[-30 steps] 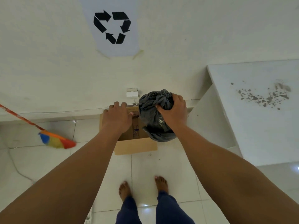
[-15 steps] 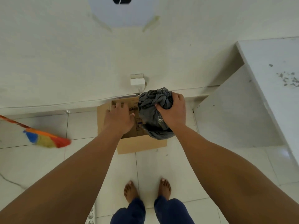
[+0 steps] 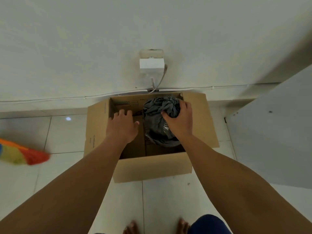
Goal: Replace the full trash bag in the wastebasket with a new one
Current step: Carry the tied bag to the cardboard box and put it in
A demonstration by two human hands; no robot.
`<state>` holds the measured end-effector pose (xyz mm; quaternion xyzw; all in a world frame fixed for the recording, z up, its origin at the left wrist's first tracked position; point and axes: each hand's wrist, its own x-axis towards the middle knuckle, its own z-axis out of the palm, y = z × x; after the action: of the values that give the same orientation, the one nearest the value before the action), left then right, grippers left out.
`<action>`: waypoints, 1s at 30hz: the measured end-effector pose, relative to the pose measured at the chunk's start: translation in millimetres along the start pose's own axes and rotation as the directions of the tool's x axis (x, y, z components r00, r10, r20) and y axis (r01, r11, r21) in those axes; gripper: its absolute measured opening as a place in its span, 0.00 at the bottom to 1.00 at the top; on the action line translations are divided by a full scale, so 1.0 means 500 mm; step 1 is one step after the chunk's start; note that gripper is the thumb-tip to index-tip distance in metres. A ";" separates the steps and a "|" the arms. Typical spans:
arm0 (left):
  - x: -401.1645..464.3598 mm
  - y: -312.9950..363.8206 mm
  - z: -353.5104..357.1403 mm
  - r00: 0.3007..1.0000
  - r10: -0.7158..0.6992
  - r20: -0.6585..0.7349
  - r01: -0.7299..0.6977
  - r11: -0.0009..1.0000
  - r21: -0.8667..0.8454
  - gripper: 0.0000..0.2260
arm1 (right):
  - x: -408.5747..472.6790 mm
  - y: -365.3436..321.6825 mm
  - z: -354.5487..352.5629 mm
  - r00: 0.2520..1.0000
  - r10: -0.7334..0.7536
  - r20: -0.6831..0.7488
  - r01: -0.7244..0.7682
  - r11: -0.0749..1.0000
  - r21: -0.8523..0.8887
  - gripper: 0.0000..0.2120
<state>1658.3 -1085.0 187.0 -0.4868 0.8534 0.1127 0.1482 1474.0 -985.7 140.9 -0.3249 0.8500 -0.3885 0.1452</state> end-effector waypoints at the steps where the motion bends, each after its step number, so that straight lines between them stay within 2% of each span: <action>1: 0.025 0.001 0.026 1.000 -0.001 -0.004 0.001 1.000 0.000 0.24 | 0.010 0.029 0.029 1.000 -0.001 0.003 0.001 1.000 0.009 0.30; 11: 0.197 0.019 0.248 0.997 0.049 -0.054 -0.049 0.999 0.002 0.22 | 0.097 0.234 0.251 1.000 0.003 -0.001 -0.003 0.997 0.077 0.31; 17: 0.230 0.010 0.316 0.997 0.060 -0.044 -0.060 0.998 0.012 0.23 | 0.111 0.291 0.301 0.999 0.018 0.041 -0.015 0.997 -0.076 0.33; 21: 0.230 0.013 0.331 0.997 0.061 -0.046 -0.060 0.998 0.004 0.24 | 0.115 0.290 0.305 0.989 0.044 0.141 0.003 0.950 -0.312 0.38; 23: 0.228 0.019 0.327 0.997 0.062 -0.051 -0.062 0.998 0.001 0.23 | 0.111 0.285 0.300 0.981 0.073 0.178 -0.001 0.928 -0.372 0.41; 27: 0.228 0.032 0.300 0.996 0.062 -0.066 -0.062 0.998 0.006 0.23 | 0.107 0.263 0.279 0.955 0.115 0.272 -0.020 0.944 -0.330 0.55; 30: 0.221 0.038 0.275 0.993 0.072 -0.097 -0.070 0.997 0.026 0.22 | 0.104 0.242 0.241 0.942 0.112 0.315 -0.006 0.948 -0.319 0.58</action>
<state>1608.1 -1117.4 20.0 -0.4594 0.8776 0.0844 0.1078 1442.3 -1029.4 -29.1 -0.3782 0.8739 -0.1843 0.2434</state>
